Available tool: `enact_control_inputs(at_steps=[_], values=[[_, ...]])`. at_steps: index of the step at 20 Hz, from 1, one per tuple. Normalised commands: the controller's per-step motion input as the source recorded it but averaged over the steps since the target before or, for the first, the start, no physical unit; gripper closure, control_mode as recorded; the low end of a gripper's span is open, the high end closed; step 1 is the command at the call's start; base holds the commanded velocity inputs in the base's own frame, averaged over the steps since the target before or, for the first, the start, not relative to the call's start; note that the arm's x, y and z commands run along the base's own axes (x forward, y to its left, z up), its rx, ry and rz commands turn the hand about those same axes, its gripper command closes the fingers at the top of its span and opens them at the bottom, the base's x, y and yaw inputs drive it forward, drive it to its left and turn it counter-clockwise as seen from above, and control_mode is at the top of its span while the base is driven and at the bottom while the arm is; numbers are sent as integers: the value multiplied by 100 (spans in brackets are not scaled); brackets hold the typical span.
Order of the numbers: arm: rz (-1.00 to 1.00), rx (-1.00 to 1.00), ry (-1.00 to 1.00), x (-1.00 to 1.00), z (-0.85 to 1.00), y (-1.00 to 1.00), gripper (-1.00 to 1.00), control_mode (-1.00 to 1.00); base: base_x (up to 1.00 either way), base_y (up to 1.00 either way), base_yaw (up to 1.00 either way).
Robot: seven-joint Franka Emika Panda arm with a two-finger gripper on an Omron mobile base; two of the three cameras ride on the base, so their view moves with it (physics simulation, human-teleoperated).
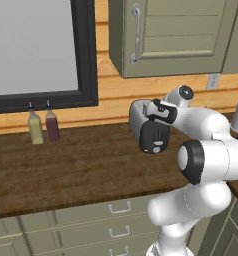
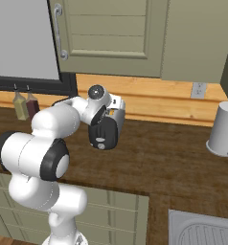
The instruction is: Start the toaster. Once the lever pops up, take the bread to the plate on the dining counter.
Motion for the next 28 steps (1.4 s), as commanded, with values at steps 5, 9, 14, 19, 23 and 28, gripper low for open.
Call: enact_control_inputs(at_steps=[5, 9, 14, 19, 23, 28], values=[[0, 0, 0, 0, 0, 0, -100, -100, 0, 0, 0], [0, 0, 0, 0, 0, 0, -100, -100, 0, 0, 0], [0, 0, 0, 0, 0, 0, -100, -100, 0, 0, 0], [0, 0, 0, 0, 0, 0, -100, -100, 0, 0, 0], [0, 0, 0, 0, 0, 0, -100, -100, 0, 0, 0], [0, 0, 0, 0, 0, 0, -100, -100, 0, 0, 0]])
